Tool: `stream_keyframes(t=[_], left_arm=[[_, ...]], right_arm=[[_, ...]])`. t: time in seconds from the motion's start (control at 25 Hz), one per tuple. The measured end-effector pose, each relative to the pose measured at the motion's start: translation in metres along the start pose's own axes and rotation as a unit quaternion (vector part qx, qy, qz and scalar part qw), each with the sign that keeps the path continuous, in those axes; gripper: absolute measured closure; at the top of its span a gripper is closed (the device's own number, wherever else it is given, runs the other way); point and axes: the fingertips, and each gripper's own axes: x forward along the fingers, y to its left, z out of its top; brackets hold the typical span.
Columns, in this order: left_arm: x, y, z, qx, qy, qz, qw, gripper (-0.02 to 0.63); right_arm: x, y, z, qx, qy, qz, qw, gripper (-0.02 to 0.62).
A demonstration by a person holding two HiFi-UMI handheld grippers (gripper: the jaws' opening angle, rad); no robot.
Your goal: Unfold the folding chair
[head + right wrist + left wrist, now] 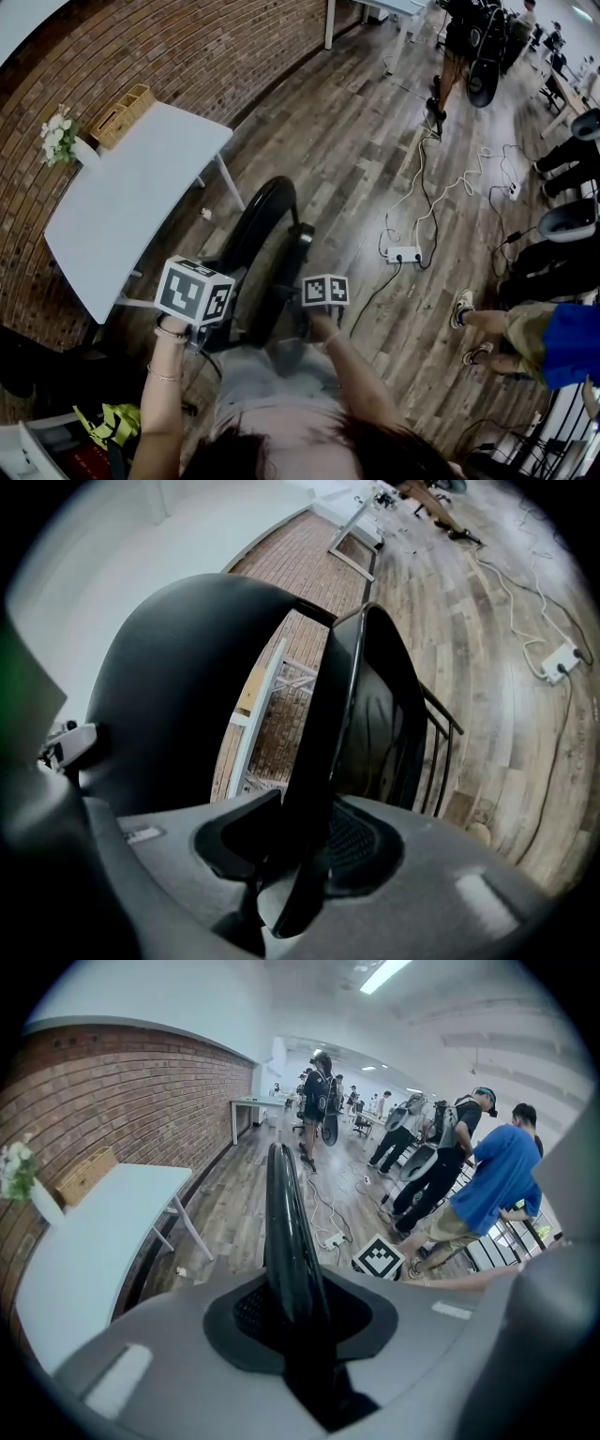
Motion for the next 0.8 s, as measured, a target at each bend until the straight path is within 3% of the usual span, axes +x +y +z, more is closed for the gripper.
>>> stream_keyframes(t=[0.64,0.8], left_arm=[[0.004,0.045,-0.013,-0.037,-0.011,-0.044,0.9983,0.531],[0.004,0.062,-0.014,-0.040,-0.015,-0.038,0.9984,0.529]], right_arm=[[-0.037,-0.047,-0.018,0.030,-0.011,-0.027,0.999,0.434],[-0.042,-0.055,-0.020,0.037,-0.004,-0.032,0.999,0.429]])
